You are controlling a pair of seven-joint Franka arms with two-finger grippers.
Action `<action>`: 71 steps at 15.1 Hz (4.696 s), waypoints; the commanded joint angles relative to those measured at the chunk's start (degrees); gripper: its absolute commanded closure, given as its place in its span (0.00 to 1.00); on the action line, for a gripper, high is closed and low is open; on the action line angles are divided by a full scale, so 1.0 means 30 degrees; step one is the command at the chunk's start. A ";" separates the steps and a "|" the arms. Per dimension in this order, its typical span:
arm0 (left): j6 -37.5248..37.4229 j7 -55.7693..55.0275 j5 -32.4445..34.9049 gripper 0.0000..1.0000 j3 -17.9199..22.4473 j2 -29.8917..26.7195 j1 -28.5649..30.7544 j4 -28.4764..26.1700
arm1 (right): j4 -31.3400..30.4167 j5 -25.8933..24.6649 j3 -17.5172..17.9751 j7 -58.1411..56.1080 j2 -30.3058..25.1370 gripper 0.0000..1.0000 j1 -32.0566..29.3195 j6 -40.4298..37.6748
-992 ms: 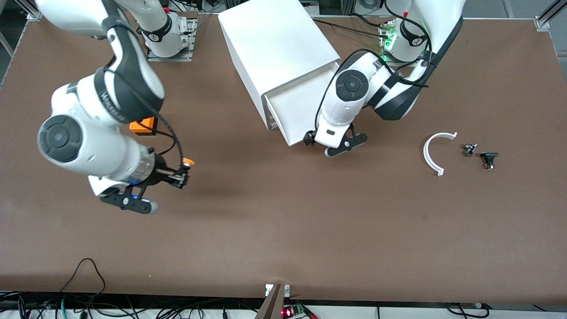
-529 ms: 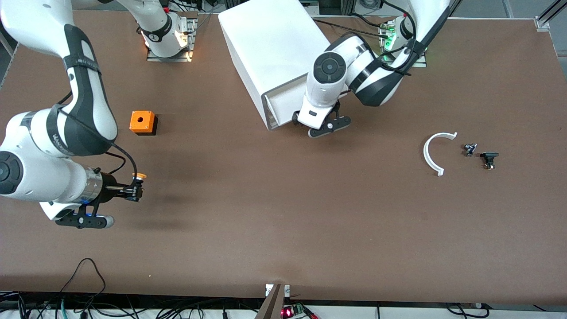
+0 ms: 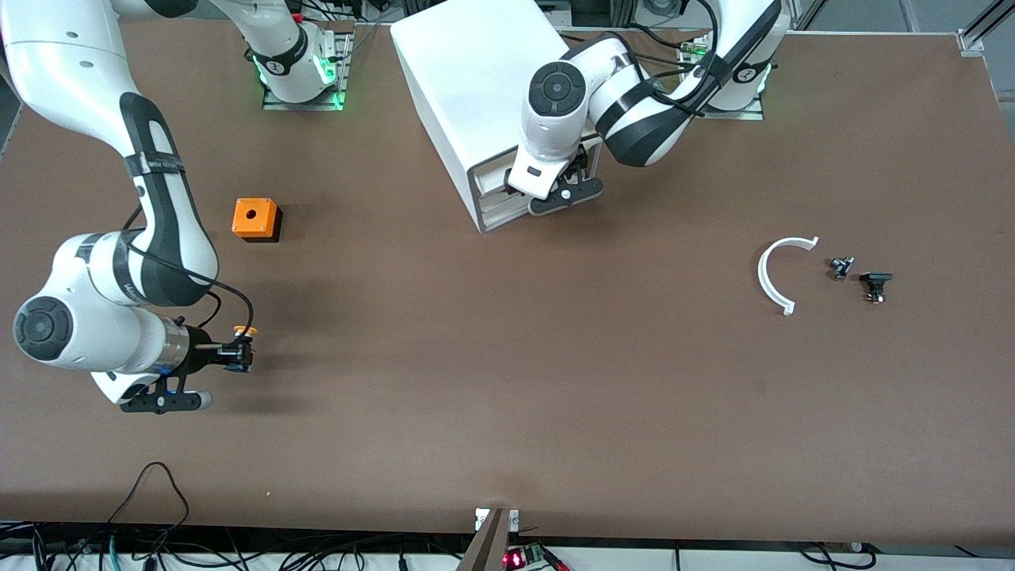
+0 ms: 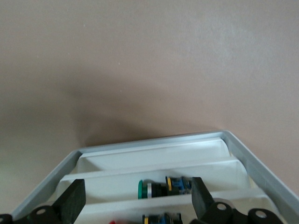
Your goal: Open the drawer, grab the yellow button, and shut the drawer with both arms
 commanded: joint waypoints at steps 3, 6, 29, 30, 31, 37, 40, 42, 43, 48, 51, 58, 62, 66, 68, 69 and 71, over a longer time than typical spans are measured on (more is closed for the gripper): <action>-0.0097 -0.0807 0.0251 0.00 -0.0738 -0.0427 -0.0037 -0.0626 | -0.0723 -0.0255 0.0267 -0.1432 0.0750 1.00 -0.0538 0.1679; -0.0097 -0.0807 0.0251 0.00 -0.0738 -0.0398 -0.0066 -0.0597 | -0.0723 -0.0401 0.0267 -0.1493 0.1570 1.00 -0.0625 0.2382; -0.8681 2.1649 0.0486 0.00 0.0309 -0.2647 1.0599 0.7373 | -0.0664 -0.1776 -0.0114 0.1754 0.0932 0.00 -0.0333 0.2268; -0.8652 2.2678 0.0485 0.00 0.1070 -0.2856 1.0424 0.7401 | -0.0781 -0.1808 -0.0114 0.2020 0.0492 0.00 -0.0333 0.2093; -0.8593 2.3472 0.0108 0.00 0.2093 -0.3149 1.0190 0.7372 | -0.0898 -0.1866 -0.0114 0.2081 0.0024 0.00 -0.0333 0.1830; -0.7019 2.5792 -0.2941 0.00 1.2287 -0.6134 0.3605 0.4976 | -0.4088 -0.1925 -0.0085 0.2785 -0.4164 0.00 -0.0362 0.1505; -0.5256 2.6146 -0.2767 0.00 1.3876 -0.7718 0.2282 0.3215 | -0.5933 -0.1925 -0.0055 0.3310 -0.6390 0.00 -0.0333 0.1505; -0.5370 2.6204 -0.2708 0.00 1.4289 -0.8159 0.1810 0.2687 | -0.7132 -0.1896 0.0033 0.3370 -0.7941 0.00 -0.0333 0.1447; -0.5660 2.6379 -0.2737 0.00 1.4146 -0.8074 0.1954 0.2772 | -0.7719 -0.1896 0.0091 0.3370 -0.8733 0.00 -0.0333 0.1389; -0.6366 2.6322 -0.2737 0.00 1.4057 -0.7897 0.1809 0.3036 | -0.8018 -0.1633 0.0384 0.3429 -1.1343 0.00 -0.0333 -0.1213; -0.6308 2.6409 -0.2708 0.00 1.4057 -0.7810 0.1838 0.3065 | -0.7873 -0.1195 0.0675 0.4509 -1.2692 0.00 -0.0333 -0.3088; -0.6396 2.6381 -0.2708 0.00 1.3940 -0.7839 0.1780 0.3182 | -0.5676 -0.0842 0.0911 0.4046 -1.3223 0.00 -0.0304 -0.5758; -0.6396 2.6351 -0.2708 0.00 1.3793 -0.7839 0.1809 0.3183 | -0.4417 0.0914 0.1117 0.3898 -1.3223 0.00 -0.0362 -0.6988; -0.6396 2.6292 -0.2708 0.00 1.3764 -0.7839 0.1809 0.3183 | -0.3014 0.0770 0.1175 0.3780 -1.2670 0.00 -0.0333 -0.7898; -0.6396 2.6292 -0.2708 0.00 1.3764 -0.7839 0.1780 0.3183 | -0.2774 0.0712 0.1205 0.3752 -1.2549 0.00 -0.0362 -0.8394; -0.6396 2.6292 -0.2708 0.00 1.3764 -0.7839 0.1809 0.3183 | -0.2774 0.0770 0.1147 0.3432 -1.2549 0.00 -0.0420 -0.8484; -0.6396 2.6322 -0.2708 0.00 1.3764 -0.7839 0.1809 0.3183 | -0.2774 0.0683 0.1175 0.1941 -1.2636 0.00 -0.0363 -0.8485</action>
